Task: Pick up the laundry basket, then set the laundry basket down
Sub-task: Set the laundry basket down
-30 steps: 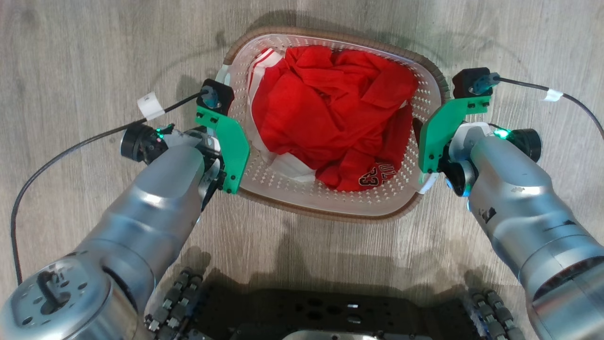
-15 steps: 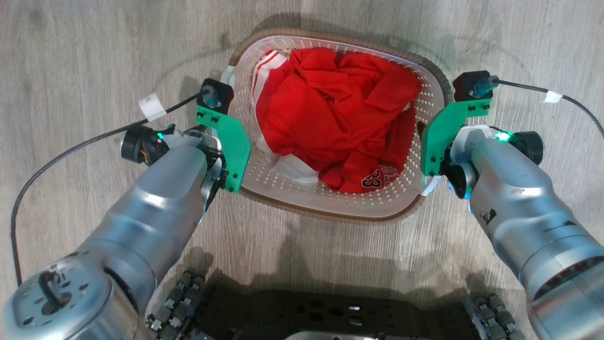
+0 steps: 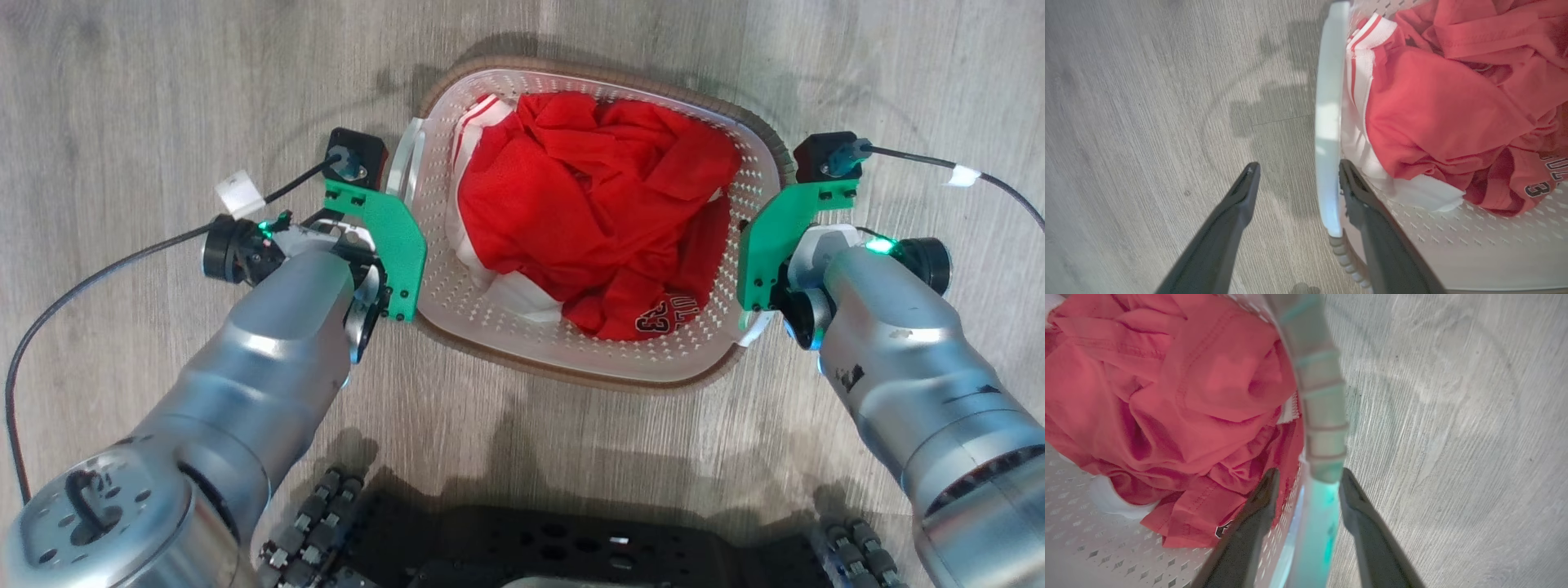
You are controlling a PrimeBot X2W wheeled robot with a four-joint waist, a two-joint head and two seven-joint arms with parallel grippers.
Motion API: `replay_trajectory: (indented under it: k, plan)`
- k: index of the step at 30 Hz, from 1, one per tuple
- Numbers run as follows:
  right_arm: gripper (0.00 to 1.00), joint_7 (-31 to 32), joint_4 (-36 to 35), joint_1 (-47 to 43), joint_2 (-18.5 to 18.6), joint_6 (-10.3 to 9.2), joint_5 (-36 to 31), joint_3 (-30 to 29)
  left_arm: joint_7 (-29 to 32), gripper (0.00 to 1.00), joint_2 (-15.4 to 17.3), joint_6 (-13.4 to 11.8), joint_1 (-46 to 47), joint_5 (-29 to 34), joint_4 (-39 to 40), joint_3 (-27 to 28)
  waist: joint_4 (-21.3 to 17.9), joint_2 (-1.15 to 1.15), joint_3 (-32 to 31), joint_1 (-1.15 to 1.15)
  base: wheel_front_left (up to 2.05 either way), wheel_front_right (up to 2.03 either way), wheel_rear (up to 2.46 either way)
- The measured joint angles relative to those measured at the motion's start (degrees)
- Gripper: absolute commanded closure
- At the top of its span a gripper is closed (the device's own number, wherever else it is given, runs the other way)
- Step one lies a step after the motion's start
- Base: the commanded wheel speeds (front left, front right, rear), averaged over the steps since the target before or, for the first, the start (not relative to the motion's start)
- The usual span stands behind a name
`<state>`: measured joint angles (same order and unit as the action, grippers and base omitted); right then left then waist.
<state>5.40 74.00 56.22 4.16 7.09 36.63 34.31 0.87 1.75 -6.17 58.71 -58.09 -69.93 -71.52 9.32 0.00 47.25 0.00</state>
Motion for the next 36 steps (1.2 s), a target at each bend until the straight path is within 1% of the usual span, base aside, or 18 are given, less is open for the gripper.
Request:
replay_trajectory:
  k: [1, 5, 10, 11, 18, 25, 36]
  plan:
    - [1.00, 0.0, 0.1, 0.0, 0.0, 0.00, -0.4, -0.4, 0.0, 0.00, 0.0, -0.1, 0.0, 0.0, 0.0, 0.0, 0.1, 0.00, 0.1, 0.00, 0.00, 0.00, 0.00]
    - [1.00, 0.0, 0.1, 0.2, -0.1, 0.01, -0.8, -1.3, -0.4, 0.00, 0.0, -0.4, -0.1, -0.5, 0.2, 0.0, 0.3, 0.00, 0.3, 0.00, 0.00, 0.00, 0.00]
    - [1.00, 0.2, 0.0, 1.2, -0.5, 0.27, -3.9, -2.0, -1.0, 0.00, -0.1, -0.5, -0.1, -0.5, 0.3, -0.1, 0.4, 0.00, 0.7, 0.00, 0.00, 0.00, 0.00]
    - [1.00, 0.5, 0.0, 1.2, -0.5, 0.32, -5.0, -3.1, -1.0, 0.00, -0.1, -0.5, -0.1, -0.6, 0.3, -0.1, 0.4, 0.00, 0.7, 0.00, 0.00, 0.00, 0.00]
    - [1.00, 1.1, 0.3, 1.0, -0.4, 0.32, -7.4, -7.2, -1.2, 0.00, -0.2, -0.5, -0.1, -1.1, 0.4, -0.2, 0.4, 0.00, 0.4, 0.00, 0.00, 0.00, 0.00]
    - [1.00, 1.1, 0.4, 1.0, -0.3, 0.33, -7.3, -9.8, -1.2, 0.00, -0.3, -0.5, -0.1, -1.5, 0.8, -0.5, 0.6, 0.00, 0.4, 0.00, 0.00, 0.00, 0.00]
    - [1.00, 1.1, 0.5, 1.0, -0.2, 0.33, -4.7, -10.2, -1.1, 0.00, -0.3, -0.9, -0.1, -1.5, 1.1, -1.0, 1.1, 0.00, 0.4, 0.00, 0.00, 0.00, 0.00]
